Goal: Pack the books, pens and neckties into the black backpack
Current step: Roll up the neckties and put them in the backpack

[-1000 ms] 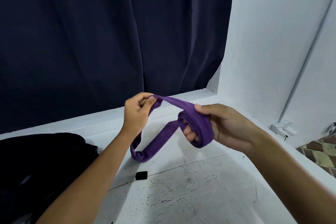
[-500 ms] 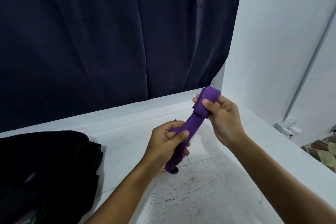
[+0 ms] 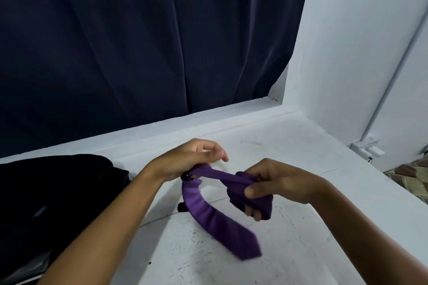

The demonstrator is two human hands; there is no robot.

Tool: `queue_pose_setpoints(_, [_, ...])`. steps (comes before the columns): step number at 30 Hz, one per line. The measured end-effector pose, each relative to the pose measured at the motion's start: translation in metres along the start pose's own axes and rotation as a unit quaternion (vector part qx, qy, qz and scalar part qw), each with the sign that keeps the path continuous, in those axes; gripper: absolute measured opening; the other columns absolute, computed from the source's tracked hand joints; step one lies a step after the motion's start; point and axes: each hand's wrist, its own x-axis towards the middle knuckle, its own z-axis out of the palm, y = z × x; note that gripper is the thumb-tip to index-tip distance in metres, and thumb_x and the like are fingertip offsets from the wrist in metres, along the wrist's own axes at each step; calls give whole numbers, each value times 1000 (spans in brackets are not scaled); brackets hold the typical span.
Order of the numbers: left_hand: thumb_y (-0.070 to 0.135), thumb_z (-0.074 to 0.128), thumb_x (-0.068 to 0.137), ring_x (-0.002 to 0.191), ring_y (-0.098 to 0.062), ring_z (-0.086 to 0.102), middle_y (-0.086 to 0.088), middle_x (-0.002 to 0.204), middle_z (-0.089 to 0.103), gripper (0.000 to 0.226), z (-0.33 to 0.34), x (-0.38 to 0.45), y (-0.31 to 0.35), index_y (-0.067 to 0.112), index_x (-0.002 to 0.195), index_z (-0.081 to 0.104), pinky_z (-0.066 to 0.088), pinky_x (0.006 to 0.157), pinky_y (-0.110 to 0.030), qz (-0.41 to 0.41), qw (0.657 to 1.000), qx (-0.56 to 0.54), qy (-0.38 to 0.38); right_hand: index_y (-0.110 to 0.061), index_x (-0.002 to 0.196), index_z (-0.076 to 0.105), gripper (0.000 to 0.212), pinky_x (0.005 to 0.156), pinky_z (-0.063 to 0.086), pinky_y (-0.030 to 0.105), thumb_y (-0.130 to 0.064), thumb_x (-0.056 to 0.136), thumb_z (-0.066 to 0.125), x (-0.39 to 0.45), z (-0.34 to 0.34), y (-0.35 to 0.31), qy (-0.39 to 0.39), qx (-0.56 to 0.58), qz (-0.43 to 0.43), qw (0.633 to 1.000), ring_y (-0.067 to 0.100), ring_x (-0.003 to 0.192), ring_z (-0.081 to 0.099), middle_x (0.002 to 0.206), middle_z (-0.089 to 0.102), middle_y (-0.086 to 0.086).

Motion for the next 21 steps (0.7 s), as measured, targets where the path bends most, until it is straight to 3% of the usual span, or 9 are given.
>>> queue_pose_setpoints(3, [37, 86, 61, 47, -9, 44, 5, 52, 53, 55, -2, 10, -26, 13, 106, 66, 38, 76, -38, -18, 996, 9, -90, -3, 93, 70, 19, 56, 53, 24, -20, 90, 63, -5, 7, 12, 63, 123, -49, 989, 17, 56, 66, 74, 70, 13])
queue_pose_setpoints(5, [18, 83, 60, 53, -13, 46, 0, 58, 56, 41, 0, 16, -36, 20, 98, 69, 38, 70, -36, -28, 996, 10, -86, -3, 87, 71, 29, 52, 51, 22, -33, 83, 72, -9, 12, 21, 101, 188, -74, 974, 16, 50, 63, 69, 68, 13])
queue_pose_setpoints(8, [2, 87, 65, 55, -13, 46, 3, 61, 54, 51, 6, 21, -44, 17, 107, 61, 38, 60, -26, -34, 995, 68, -57, -2, 80, 70, 46, 49, 48, 22, -45, 71, 82, -18, 19, 30, 163, 241, -89, 953, 16, 46, 59, 64, 66, 14])
queue_pose_setpoints(11, [9, 90, 64, 60, -6, 53, 10, 71, 57, 57, 6, 29, -59, 22, 109, 57, 44, 60, -20, 15, 982, 185, 42, -3, 80, 72, 48, 46, 47, 21, -47, 67, 83, -32, 23, 29, 202, 281, -112, 931, 14, 44, 57, 61, 64, 11])
queue_pose_setpoints(13, [17, 90, 64, 63, -2, 53, 12, 71, 60, 40, -2, 38, -71, 30, 90, 62, 45, 63, -21, 35, 963, 258, 66, -5, 79, 74, 46, 47, 47, 21, -48, 66, 82, -41, 23, 21, 237, 283, -124, 921, 14, 45, 56, 61, 64, 10])
queue_pose_setpoints(15, [19, 88, 67, 62, -2, 51, 15, 64, 57, 33, -14, 51, -80, 31, 71, 57, 39, 60, -20, -10, 942, 327, 75, -6, 76, 74, 35, 46, 47, 21, -41, 74, 75, -50, 21, 13, 272, 293, -133, 907, 14, 44, 56, 60, 63, 10])
queue_pose_setpoints(17, [11, 83, 71, 71, -15, 60, 7, 71, 63, 25, -30, 63, -76, 24, 73, 62, 41, 62, -23, -97, 918, 378, 72, -6, 73, 74, 31, 46, 47, 20, -31, 84, 59, -57, 20, 5, 302, 310, -132, 892, 14, 43, 55, 59, 62, 10])
queue_pose_setpoints(19, [-4, 77, 73, 80, -27, 67, -10, 84, 71, 28, -47, 71, -53, 12, 94, 68, 52, 72, -30, -179, 939, 295, 6, -4, 73, 73, 34, 45, 47, 19, -26, 84, 51, -64, 18, 2, 315, 336, -124, 879, 13, 42, 54, 58, 61, 10])
queue_pose_setpoints(21, [-5, 82, 66, 77, -29, 68, -21, 96, 71, 55, -64, 74, -17, 9, 115, 62, 58, 71, -37, -198, 977, 72, -33, -3, 73, 73, 34, 44, 48, 19, -26, 84, 51, -70, 18, 2, 313, 364, -110, 870, 13, 43, 56, 58, 61, 9])
